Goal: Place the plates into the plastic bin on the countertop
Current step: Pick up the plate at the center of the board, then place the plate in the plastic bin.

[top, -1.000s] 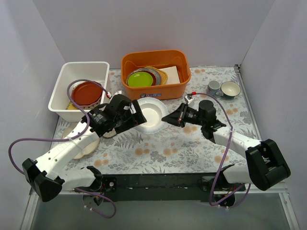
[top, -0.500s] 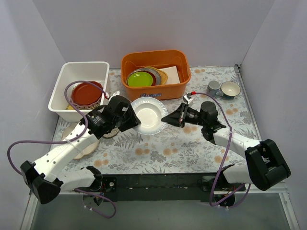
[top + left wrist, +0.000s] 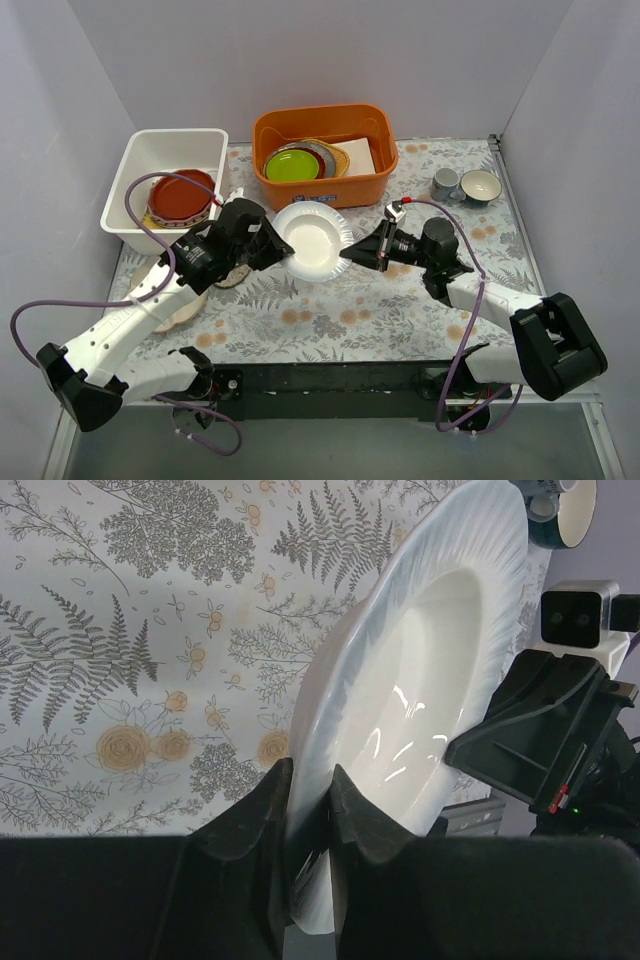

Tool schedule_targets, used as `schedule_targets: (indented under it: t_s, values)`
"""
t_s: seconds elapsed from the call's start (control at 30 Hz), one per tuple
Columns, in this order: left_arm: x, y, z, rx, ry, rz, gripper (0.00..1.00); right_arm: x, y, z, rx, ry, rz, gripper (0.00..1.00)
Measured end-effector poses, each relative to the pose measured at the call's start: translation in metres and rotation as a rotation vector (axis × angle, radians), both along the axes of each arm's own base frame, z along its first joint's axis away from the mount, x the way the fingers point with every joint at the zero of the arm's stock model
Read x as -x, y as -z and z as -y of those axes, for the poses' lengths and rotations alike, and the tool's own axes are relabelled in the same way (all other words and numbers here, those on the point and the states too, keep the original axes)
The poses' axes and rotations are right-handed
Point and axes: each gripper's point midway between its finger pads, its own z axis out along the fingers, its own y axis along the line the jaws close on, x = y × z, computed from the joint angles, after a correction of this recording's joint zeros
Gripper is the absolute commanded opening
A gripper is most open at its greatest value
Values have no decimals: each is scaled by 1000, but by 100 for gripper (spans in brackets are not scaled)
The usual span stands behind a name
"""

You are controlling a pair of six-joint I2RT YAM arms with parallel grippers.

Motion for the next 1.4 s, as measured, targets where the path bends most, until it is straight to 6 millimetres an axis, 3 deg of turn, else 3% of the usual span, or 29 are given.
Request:
schedule_targets:
  t_s: [0.03, 0.07, 0.17, 0.27, 0.37, 0.7, 1.1, 1.4]
  values:
    - [0, 1, 0, -1, 2, -3, 0, 1, 1, 0, -1, 0, -2, 19]
    - [0, 1, 1, -2, 3, -5, 0, 1, 2, 1, -2, 1, -7, 35]
    - [1, 5, 0, -21, 11, -8, 0, 4, 4, 1, -2, -9, -4, 60]
    - [4, 13, -4, -56, 19, -30, 0, 9, 5, 0, -3, -25, 10, 74]
    - [5, 18, -5, -71, 23, -40, 0, 11, 3, 1, -1, -32, 28, 79]
    - [8, 23, -9, -102, 32, -55, 0, 18, 10, 6, 50, -29, 42, 84]
    - [7, 32, -17, -191, 41, -77, 0, 34, 34, 16, 133, -34, 24, 84]
    - [1, 21, -15, -199, 54, -48, 0, 44, 51, 23, 167, -39, -4, 84]
